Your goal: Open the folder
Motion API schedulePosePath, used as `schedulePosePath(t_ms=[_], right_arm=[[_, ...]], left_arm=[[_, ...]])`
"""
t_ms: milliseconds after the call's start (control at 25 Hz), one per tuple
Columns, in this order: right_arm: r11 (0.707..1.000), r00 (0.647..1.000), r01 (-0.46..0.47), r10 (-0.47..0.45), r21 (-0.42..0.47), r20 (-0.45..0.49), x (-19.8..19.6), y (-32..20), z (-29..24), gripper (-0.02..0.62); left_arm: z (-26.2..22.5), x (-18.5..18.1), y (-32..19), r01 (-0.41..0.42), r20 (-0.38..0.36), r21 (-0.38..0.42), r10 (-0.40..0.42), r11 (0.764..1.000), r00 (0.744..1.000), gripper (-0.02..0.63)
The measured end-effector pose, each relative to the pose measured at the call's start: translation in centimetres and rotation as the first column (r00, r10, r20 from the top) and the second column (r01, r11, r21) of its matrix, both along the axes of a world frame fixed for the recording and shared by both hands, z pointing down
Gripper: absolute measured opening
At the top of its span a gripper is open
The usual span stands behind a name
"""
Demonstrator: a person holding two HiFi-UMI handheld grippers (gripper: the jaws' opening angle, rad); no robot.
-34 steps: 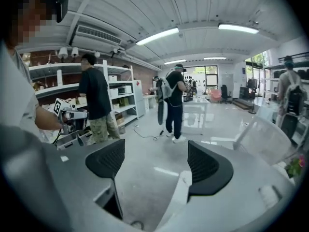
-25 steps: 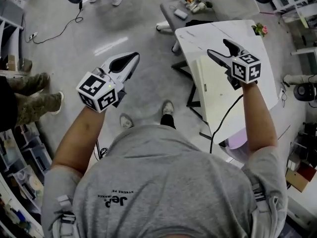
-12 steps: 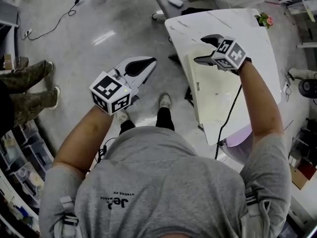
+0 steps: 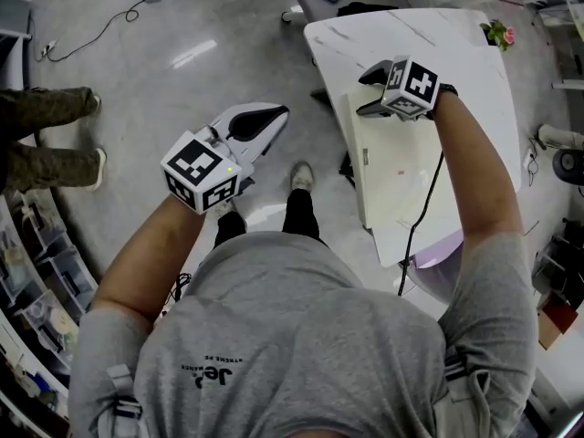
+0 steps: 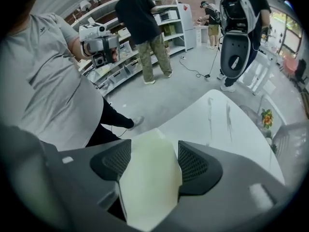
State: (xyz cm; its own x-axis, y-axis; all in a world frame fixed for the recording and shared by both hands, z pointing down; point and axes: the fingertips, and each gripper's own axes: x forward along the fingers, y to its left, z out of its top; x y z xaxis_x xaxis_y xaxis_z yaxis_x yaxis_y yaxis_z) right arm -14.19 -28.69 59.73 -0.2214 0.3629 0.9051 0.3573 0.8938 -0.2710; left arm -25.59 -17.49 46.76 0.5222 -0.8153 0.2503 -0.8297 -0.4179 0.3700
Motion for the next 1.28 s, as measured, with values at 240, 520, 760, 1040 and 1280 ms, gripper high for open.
schedulePosePath(t_ms=[240, 520, 760, 1040, 1280], right_arm=[[0.997, 0.996, 0.023, -0.029, 0.073, 0.085, -0.5, -0.7, -1.2, 0.183], [0.991, 0.988, 0.023, -0.042, 0.129, 0.146, -0.8, -1.3, -3.2, 0.085], [0.989, 0.979, 0.038, -0.065, 0.142, 0.191, -0.5, -1.9, -6.4, 0.048], [0.988, 0.982, 0.07, -0.092, 0.136, 0.163, 1.0, -2.0, -9.8, 0.046], [0.989, 0.993, 0.073, -0.084, 0.13, 0.085, 3.6, -2.7, -12.2, 0.048]], left_arm=[[-0.2, 0.5, 0.3, -0.013, 0.003, 0.003, 0.013, 1.0, 1.0, 0.057], [-0.9, 0.7, 0.5, -0.021, 0.014, 0.013, 0.021, 1.0, 1.0, 0.058], [-1.5, 0.9, 0.5, -0.027, 0.019, 0.022, 0.027, 0.999, 0.999, 0.058], [-2.1, 1.8, 0.2, -0.039, 0.017, 0.036, 0.038, 0.999, 0.999, 0.058], [-2.9, 2.6, -0.4, -0.053, 0.02, 0.054, 0.052, 0.997, 0.998, 0.058]])
